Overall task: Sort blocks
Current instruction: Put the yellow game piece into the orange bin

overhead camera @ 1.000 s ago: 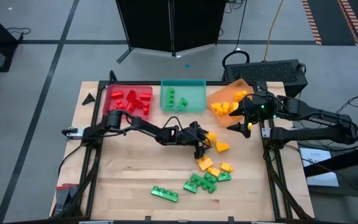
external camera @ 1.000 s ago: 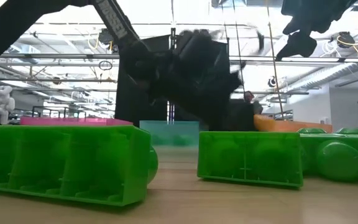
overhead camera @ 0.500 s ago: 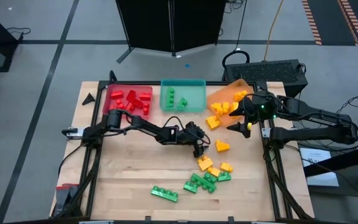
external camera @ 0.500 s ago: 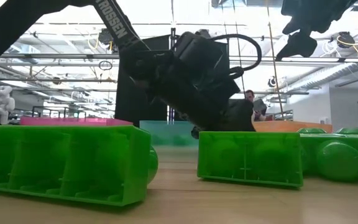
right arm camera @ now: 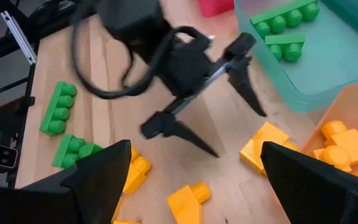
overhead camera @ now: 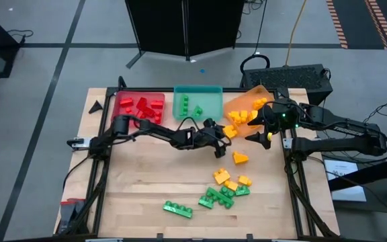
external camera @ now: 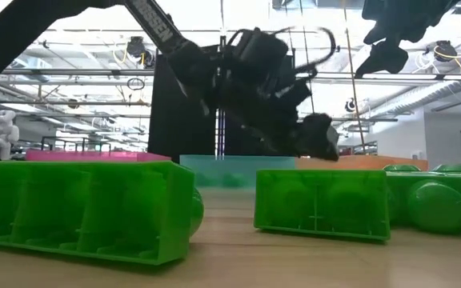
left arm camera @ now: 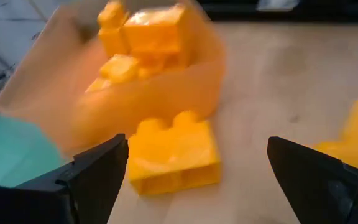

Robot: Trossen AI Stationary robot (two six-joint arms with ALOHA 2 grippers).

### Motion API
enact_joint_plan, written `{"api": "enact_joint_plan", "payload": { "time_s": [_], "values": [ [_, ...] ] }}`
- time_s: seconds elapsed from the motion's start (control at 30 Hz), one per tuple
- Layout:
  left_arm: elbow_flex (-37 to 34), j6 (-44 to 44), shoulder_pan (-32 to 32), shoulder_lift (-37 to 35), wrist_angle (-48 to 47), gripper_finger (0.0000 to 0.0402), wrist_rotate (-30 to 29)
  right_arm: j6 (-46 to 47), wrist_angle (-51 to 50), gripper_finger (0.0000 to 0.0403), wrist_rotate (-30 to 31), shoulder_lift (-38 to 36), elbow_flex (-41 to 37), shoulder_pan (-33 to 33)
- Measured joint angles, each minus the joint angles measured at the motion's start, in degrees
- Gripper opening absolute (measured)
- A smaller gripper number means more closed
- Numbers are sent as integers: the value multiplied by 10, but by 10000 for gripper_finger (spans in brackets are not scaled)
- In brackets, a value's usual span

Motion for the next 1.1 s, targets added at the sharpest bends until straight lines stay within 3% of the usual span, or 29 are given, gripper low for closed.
{"api": "enact_joint_plan", "payload": {
  "time_s": [0.47, 0.7, 0.9, 1.1],
  "values": [
    [2, -30, 14, 24, 65, 384, -4, 0, 0, 357, 0, 0, 0, 0],
    [69, -43, 4, 79, 20, 384, 8, 0, 2, 357, 2, 0, 0, 0],
    [152, -44, -4, 115, -57, 384, -44, 16, 2, 357, 2, 0, 0, 0],
    [163, -49, -1, 115, -112, 384, -107, 19, 2, 357, 0, 0, 0, 0]
  ]
}}
